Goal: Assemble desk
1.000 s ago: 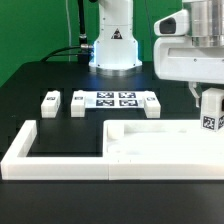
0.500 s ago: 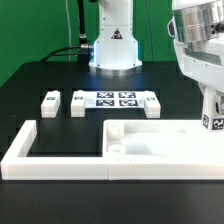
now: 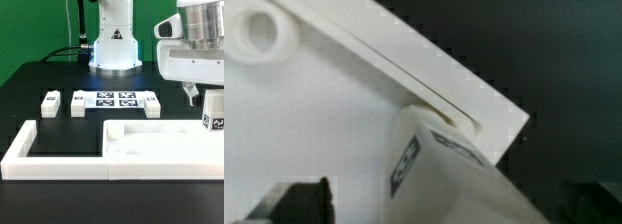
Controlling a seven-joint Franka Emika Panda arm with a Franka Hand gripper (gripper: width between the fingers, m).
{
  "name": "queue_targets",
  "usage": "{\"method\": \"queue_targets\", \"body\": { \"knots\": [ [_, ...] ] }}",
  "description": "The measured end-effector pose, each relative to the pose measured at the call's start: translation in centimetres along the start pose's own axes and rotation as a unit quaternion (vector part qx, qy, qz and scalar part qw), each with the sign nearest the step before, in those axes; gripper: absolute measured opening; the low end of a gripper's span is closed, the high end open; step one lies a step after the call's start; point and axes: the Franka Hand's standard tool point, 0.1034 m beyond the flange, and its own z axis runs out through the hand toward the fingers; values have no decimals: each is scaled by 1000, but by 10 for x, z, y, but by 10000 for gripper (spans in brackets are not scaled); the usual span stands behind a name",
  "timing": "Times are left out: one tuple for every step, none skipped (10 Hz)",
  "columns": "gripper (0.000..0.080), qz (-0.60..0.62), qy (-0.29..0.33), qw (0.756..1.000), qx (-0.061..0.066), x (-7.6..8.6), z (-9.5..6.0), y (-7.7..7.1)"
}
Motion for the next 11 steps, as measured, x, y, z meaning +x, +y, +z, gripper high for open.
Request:
{"method": "queue_targets", "body": {
  "knots": [
    [647, -10, 0, 1000, 0, 1, 0, 0],
    [647, -57, 1, 998, -1, 1, 0, 1],
    [649, -96, 1, 995, -1, 1, 0, 1],
    [649, -154, 4, 988, -5, 2, 0, 1],
    [649, -259, 20, 966, -22, 2, 0, 0],
    [649, -333, 29, 942, -32, 1, -2, -3],
    [649, -367, 32, 929, -34, 0, -4, -5],
    [649, -377, 35, 925, -31, 0, -5, -6],
    [649, -365, 35, 930, -30, 0, -4, -5],
    [526, -363, 35, 930, -30, 0, -4, -5],
    [338, -329, 35, 943, -29, -1, -3, -5]
  ]
}}
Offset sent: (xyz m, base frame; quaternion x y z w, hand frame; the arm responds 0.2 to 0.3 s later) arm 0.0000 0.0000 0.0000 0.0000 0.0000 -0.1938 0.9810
